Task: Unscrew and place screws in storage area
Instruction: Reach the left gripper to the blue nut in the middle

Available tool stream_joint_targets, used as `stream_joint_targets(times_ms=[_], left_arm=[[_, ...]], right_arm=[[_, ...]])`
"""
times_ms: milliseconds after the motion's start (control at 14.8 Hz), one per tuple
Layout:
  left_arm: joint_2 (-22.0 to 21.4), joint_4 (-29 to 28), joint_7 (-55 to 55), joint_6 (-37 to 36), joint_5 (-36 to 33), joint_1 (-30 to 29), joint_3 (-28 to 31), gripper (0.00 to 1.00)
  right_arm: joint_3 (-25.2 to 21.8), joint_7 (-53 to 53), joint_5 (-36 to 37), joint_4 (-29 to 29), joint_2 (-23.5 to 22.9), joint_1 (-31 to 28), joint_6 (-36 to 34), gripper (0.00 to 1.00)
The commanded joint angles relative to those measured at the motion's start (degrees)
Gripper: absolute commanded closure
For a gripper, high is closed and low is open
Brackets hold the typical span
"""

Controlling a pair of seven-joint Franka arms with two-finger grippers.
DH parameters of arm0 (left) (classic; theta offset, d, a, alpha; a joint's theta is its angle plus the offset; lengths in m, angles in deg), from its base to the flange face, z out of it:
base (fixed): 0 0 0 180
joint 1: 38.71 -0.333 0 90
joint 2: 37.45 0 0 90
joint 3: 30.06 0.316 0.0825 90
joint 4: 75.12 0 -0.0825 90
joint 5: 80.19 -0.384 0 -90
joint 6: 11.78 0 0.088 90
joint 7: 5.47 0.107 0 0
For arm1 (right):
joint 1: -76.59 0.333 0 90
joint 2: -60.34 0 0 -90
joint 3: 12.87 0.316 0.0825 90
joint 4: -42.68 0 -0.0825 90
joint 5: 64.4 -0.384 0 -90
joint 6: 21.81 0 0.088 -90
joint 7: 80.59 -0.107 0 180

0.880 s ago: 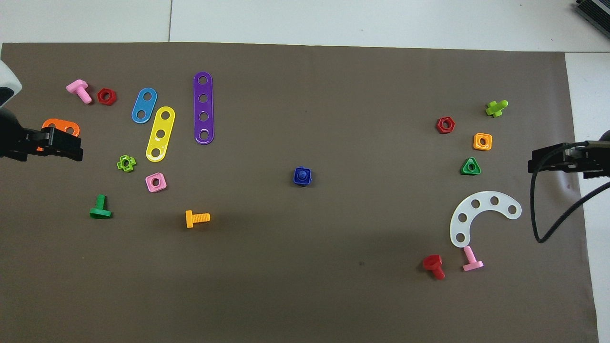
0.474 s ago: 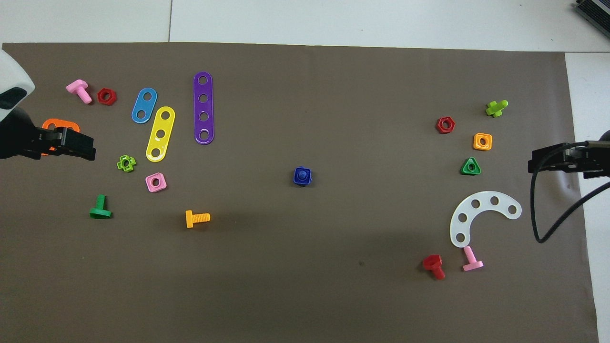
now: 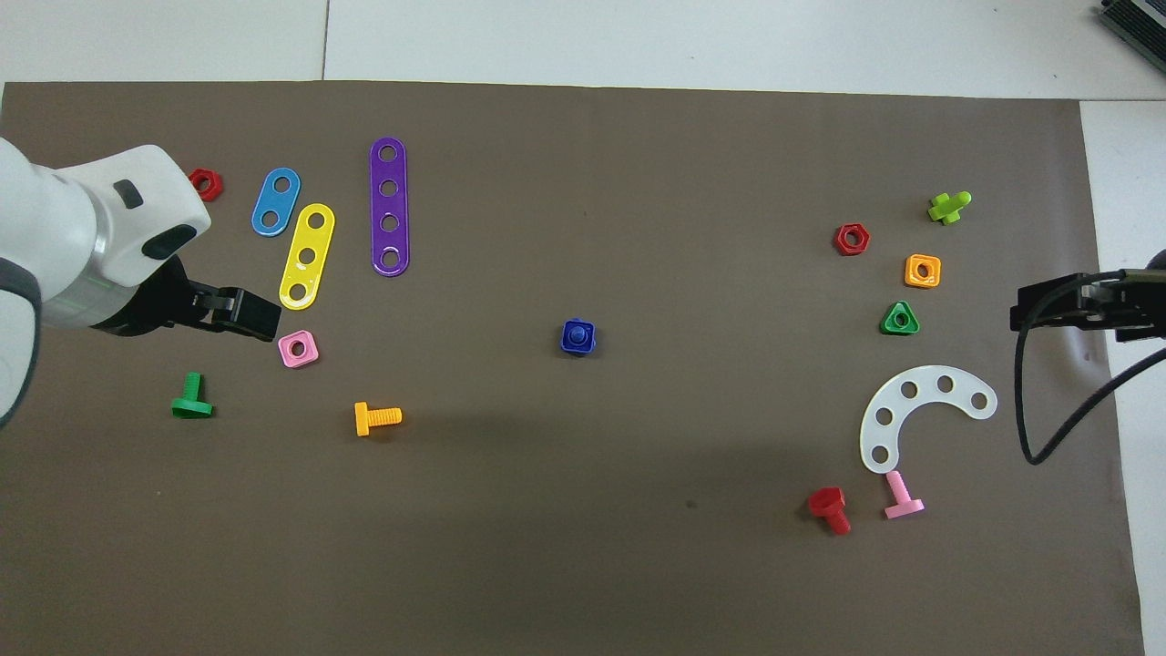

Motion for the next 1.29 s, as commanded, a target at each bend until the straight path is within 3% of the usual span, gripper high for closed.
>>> stream_joint_targets(times_ms=[0,339,542,745,1219], left_arm=[[-2.3,-5.1,-9.9,4.8,0.4,5.6,0.6,0.00],[4.2,-4.5,-23.0,12.7,1.1,14.4,0.6,0.01],[9.4,-0.9,-28.2,16.8,1.1,17.8,0.7,0.04],[12.2,0.4,-30.5,18.9,1.1,21.1,0.8,0.05],[25.4,6.9,-36.6,26.9,-0.9,26.6,1.2,0.06]], right_arm=[[0.2,0.3,-0.9,0.3,0.1,-0.6,-0.3,0.00],[0.2,0.3,-0.9,0.2,0.1,-0.6,-0.3,0.00],[0.2,0.3,-0.9,0.3,0.1,-0.7,-0.3,0.00],[0.2,0.3,-0.9,0.3,0.1,-0.7,-0.3,0.00],[0.2,0.4,-0.9,0.2,0.1,-0.7,-0.3,0.00]])
